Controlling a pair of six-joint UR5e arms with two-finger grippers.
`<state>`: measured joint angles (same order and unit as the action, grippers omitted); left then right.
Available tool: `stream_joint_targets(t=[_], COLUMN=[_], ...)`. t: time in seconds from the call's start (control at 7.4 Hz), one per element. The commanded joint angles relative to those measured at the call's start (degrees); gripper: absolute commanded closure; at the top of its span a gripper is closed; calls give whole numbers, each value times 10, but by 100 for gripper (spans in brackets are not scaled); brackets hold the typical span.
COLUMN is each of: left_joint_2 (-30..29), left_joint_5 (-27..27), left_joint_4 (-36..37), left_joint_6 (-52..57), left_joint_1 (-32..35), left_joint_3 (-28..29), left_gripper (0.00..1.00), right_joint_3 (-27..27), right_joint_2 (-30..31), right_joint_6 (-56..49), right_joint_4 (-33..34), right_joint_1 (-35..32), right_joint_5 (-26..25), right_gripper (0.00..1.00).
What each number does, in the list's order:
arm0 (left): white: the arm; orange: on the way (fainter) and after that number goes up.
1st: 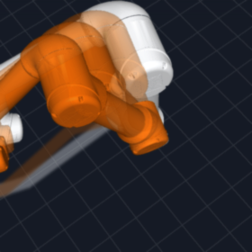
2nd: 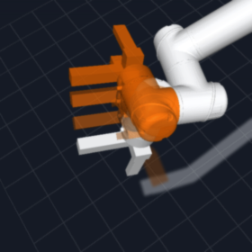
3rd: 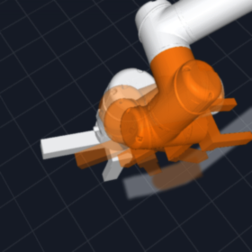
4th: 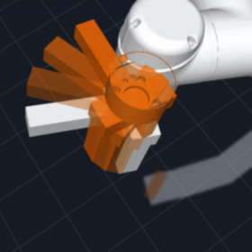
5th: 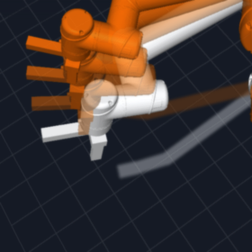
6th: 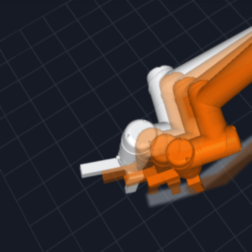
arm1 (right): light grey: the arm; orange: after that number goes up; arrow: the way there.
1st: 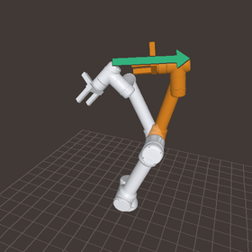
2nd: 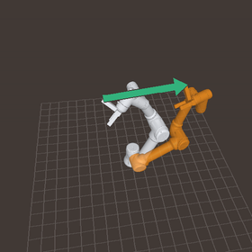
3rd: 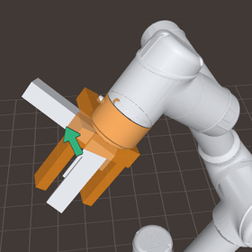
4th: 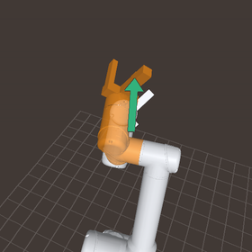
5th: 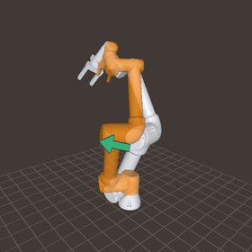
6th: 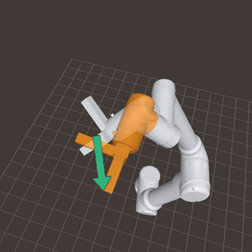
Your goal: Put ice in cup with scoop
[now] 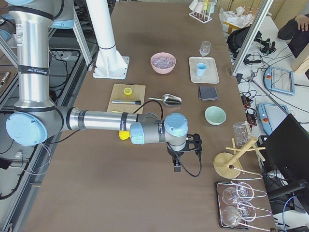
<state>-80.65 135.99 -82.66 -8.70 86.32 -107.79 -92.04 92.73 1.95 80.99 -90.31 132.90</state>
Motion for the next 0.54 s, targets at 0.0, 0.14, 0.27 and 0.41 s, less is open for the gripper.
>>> stream_joint_targets(t=[0.0, 0.14, 0.27, 0.41], left_joint_2=[-2, -2, -2, -6], left_joint_5=[-10, -10, -10, -10], left_joint_4=[0, 0, 0, 0], left_joint_6=[0, 0, 0, 0], left_joint_1=[-7, -7, -7, -6], left_joint_3=[0, 0, -1, -1], left_gripper=[2, 2, 2, 2], right_joint_3=[-29, -48, -77, -115], right_joint_2=[-2, -5, -11, -9], right_joint_6=[18, 70, 131, 173], right_joint_4=[10, 12, 16, 40], right_joint_1=[4, 28, 57, 84], right_joint_5=[3, 4, 8, 8], right_gripper=[0, 0, 0, 0])
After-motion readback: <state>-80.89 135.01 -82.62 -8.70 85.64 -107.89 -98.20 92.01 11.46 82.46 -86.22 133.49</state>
